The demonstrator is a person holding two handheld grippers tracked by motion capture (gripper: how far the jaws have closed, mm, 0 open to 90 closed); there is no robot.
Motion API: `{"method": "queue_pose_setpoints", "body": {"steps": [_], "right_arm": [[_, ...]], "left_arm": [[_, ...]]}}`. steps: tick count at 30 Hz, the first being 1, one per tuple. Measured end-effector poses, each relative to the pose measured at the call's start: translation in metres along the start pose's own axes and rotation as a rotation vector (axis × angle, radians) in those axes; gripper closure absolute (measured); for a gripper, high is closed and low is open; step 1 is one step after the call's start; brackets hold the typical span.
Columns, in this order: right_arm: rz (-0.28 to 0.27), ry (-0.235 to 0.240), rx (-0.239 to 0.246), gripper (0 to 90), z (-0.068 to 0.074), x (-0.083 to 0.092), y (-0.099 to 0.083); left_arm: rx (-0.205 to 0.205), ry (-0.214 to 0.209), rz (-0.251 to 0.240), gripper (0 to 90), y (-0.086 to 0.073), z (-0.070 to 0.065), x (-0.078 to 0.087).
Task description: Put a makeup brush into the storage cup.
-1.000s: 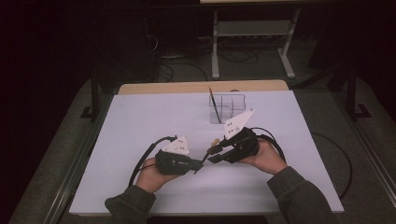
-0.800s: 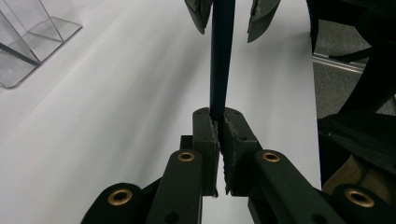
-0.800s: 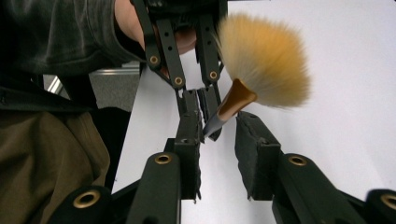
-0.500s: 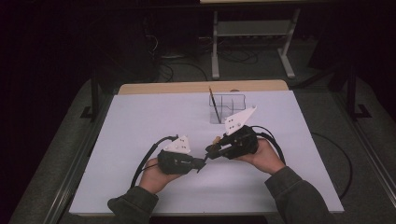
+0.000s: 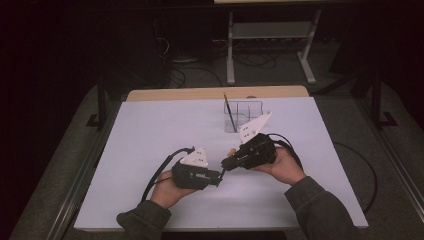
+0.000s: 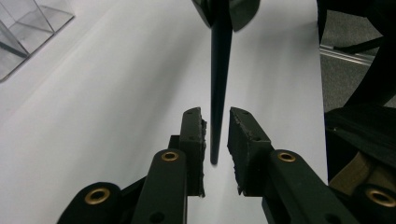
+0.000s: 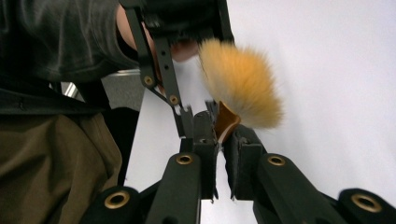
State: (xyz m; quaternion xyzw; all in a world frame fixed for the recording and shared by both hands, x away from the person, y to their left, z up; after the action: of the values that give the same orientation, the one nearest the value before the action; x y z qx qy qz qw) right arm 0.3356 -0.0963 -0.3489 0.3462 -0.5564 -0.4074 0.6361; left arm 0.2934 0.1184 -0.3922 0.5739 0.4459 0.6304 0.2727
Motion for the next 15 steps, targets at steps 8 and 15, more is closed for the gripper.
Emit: {"method": "queue_pose_setpoints", "body": {"steps": [8,15], "right_arm": [[0.044,-0.045,-0.015,82.4,-0.005,0.010,-0.002],[0.083,-0.069,-0.023,82.4,-0.011,0.016,0.000]], "left_arm": [[0.019,0.038,0.006,66.2,-0.004,0.002,0.013],[0.020,0.077,0.019,60.7,-0.013,0.004,0.025]]}}
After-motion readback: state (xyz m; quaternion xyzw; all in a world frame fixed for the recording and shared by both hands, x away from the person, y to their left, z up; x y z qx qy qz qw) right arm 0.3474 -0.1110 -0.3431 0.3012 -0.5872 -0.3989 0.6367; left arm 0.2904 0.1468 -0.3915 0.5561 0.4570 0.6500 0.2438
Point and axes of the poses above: each handheld gripper's, and its own axes: x roughly backward along the jaws, y roughly out of its top, z roughly to its left, the point moved 1 cm from there along -x, roughly forward along the jaws, and after that the axes turned 12 degrees about -z, right-handed, at the moved point
